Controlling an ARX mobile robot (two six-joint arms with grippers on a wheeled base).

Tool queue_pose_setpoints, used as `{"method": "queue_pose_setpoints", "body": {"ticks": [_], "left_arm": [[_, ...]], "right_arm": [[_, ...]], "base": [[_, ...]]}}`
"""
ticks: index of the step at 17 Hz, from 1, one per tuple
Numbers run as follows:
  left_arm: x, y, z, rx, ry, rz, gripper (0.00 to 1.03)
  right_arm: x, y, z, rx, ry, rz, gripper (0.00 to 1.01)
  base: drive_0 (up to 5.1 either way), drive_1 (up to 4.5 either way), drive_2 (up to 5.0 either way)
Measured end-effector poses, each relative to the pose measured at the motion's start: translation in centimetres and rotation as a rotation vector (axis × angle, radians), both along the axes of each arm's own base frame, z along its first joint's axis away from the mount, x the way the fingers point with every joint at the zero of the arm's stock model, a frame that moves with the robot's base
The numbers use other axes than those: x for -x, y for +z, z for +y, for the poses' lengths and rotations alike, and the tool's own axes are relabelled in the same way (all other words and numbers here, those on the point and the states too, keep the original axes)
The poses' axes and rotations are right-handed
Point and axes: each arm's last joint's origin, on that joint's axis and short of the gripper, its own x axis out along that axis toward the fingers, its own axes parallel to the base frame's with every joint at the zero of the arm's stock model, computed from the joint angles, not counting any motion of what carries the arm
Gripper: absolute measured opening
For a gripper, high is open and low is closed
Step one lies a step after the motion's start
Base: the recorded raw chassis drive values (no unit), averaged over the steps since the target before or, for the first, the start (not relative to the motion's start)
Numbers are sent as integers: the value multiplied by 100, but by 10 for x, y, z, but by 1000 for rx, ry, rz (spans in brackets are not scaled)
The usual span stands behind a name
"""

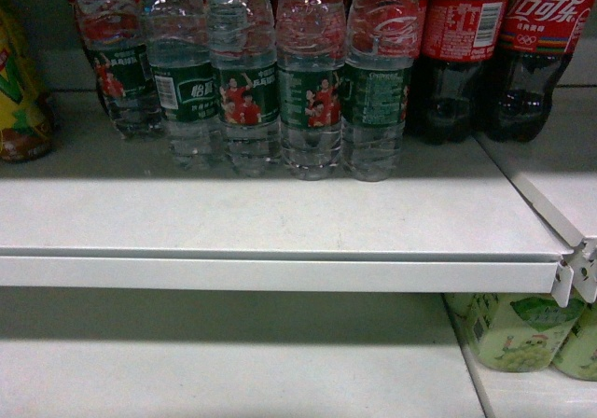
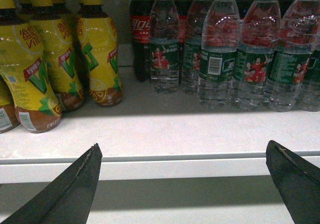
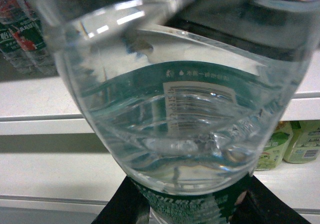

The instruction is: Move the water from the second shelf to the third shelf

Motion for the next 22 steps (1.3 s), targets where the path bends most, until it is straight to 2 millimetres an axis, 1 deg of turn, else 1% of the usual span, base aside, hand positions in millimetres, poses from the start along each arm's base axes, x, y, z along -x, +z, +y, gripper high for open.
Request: {"method": "queue_pose_setpoints", "body": {"ticks": [22], "left_arm": [[0,0,0,0,0,0,98]], "right_arm": [[0,0,0,0,2,1,33]], "base": [[0,0,0]]}}
